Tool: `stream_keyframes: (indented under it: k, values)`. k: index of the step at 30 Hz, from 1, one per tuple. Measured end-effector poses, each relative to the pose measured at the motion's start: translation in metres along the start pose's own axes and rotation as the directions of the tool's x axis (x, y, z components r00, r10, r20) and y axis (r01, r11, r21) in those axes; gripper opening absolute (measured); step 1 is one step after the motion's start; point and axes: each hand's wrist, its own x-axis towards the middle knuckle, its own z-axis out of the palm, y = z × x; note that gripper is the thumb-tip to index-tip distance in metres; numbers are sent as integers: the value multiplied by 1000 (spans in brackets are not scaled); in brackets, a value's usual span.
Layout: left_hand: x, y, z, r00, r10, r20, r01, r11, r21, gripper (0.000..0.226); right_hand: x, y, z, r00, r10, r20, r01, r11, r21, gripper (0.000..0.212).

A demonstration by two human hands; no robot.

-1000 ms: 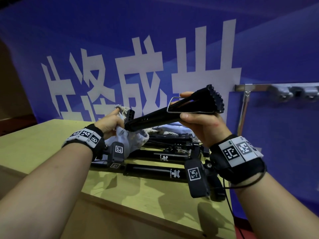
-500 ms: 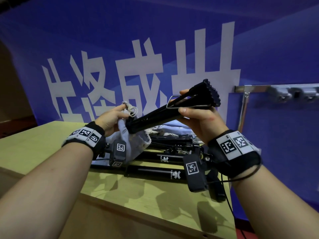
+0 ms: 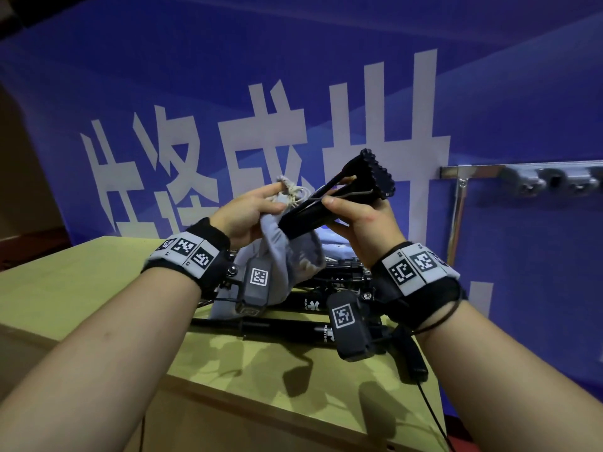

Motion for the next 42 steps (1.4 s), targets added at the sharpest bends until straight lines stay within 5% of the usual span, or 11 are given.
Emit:
stream_keyframes:
  k: [10, 18, 23, 29, 36, 42]
  values:
    - [-3, 23, 24, 981, 90, 171, -92, 996, 5, 45, -2, 5, 10, 992, -124, -13, 118, 964, -238, 23]
    - [-7, 32, 47, 984, 176, -6, -170, 959, 226, 60, 0, 5, 13, 992, -116, 53, 127, 866, -483, 11]
    - [-6, 36, 53, 979, 202, -42, -183, 946, 268, 26, 3, 1, 16, 986, -79, 150, 150, 814, -561, 14]
    - [-13, 33, 48, 981, 190, 44, -195, 944, 265, 51, 5, 2, -4, 995, -39, 92, 72, 917, -392, 69]
    - [-17, 27, 49, 983, 166, 79, -181, 950, 256, 52, 14, 1, -17, 994, -107, -31, 81, 886, -457, 60]
    - [-19, 28, 52, 983, 149, 104, -171, 952, 253, 17, 19, 6, -10, 989, -145, 19, 128, 793, -596, 44]
